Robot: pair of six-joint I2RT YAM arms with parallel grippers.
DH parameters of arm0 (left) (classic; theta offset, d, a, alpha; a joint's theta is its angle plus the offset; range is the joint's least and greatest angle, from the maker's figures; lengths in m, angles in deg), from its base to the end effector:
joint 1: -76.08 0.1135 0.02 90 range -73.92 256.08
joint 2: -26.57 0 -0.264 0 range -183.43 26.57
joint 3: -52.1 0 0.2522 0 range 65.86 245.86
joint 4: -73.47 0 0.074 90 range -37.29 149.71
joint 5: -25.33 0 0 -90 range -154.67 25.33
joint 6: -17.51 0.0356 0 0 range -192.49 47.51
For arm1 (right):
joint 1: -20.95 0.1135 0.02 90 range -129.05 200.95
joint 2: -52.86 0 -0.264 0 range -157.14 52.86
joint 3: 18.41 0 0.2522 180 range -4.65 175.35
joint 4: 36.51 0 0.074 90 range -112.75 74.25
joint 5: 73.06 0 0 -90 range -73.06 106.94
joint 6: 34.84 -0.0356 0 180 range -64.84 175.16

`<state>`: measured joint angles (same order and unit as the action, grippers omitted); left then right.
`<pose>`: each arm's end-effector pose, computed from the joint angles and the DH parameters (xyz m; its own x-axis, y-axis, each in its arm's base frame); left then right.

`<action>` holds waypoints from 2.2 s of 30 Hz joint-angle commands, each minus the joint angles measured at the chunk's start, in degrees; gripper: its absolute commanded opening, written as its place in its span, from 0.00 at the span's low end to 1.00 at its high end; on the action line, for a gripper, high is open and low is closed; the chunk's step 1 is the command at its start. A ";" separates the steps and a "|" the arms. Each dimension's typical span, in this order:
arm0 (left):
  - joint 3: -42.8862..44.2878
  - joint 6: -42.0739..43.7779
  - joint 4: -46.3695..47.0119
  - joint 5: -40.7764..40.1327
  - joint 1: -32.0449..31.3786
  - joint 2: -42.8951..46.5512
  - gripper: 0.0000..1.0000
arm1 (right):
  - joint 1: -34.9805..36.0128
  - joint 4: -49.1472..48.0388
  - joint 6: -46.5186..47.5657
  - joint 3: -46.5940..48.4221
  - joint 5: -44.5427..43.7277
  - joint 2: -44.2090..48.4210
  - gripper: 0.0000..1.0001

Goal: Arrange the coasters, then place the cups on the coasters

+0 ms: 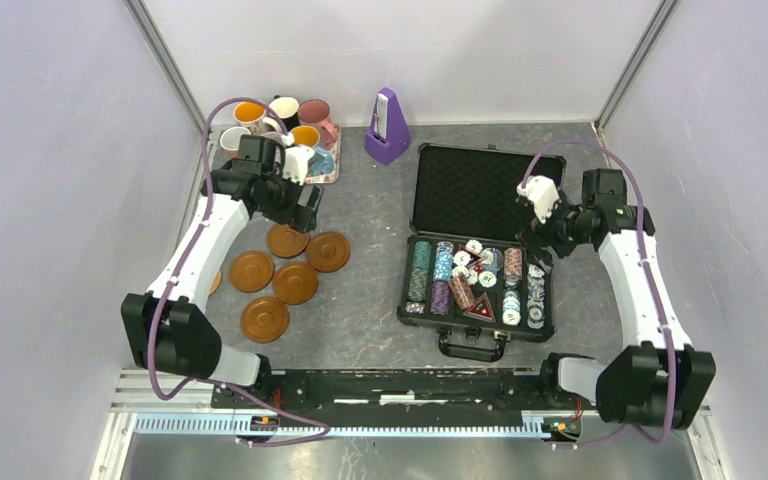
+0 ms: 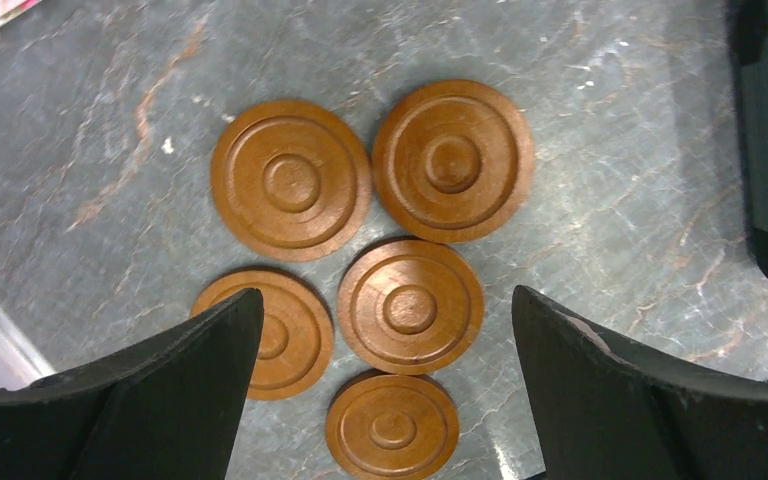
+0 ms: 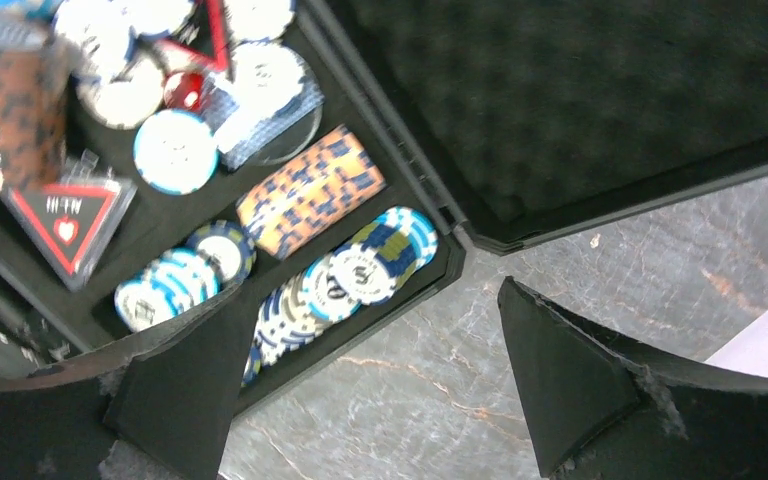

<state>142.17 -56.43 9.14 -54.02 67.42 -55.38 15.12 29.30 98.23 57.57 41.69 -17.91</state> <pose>0.2890 -0.0507 0.3199 -0.7205 0.3848 -0.5769 0.4671 0.8842 0.0063 0.2367 -0.0092 0.2930 -0.5565 -0.5666 -0.6077 -0.6738 0.7357 -0.0688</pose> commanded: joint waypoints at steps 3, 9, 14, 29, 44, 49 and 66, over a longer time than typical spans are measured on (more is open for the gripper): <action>-3.54 8.68 0.74 5.31 -8.86 3.07 1.00 | 0.82 15.51 23.35 -4.57 4.87 8.55 0.98; -10.57 15.26 2.57 13.68 -20.24 9.03 1.00 | 2.18 18.62 35.08 -11.58 4.93 15.95 0.98; -22.14 14.87 16.56 12.42 -30.41 16.92 1.00 | 2.39 19.84 45.86 -19.55 5.73 21.55 0.98; -37.89 24.00 48.84 -2.09 -53.41 13.19 0.98 | 4.79 13.26 48.90 -30.39 5.97 28.26 0.89; -38.56 28.11 57.86 -1.65 -55.35 1.64 0.93 | 5.50 1.27 40.87 -36.71 0.61 31.67 0.80; -37.20 26.39 60.71 -5.90 -55.23 -3.05 0.93 | 5.55 -4.06 36.04 -36.63 -1.90 29.60 0.72; -24.65 25.38 64.27 -4.35 -43.93 -14.85 0.77 | 5.33 -18.55 31.21 -27.53 -7.24 12.30 0.48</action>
<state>113.61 -30.80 68.15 -53.25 19.48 -67.12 20.94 23.01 131.89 27.23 38.61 -1.93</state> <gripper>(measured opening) 0.861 0.706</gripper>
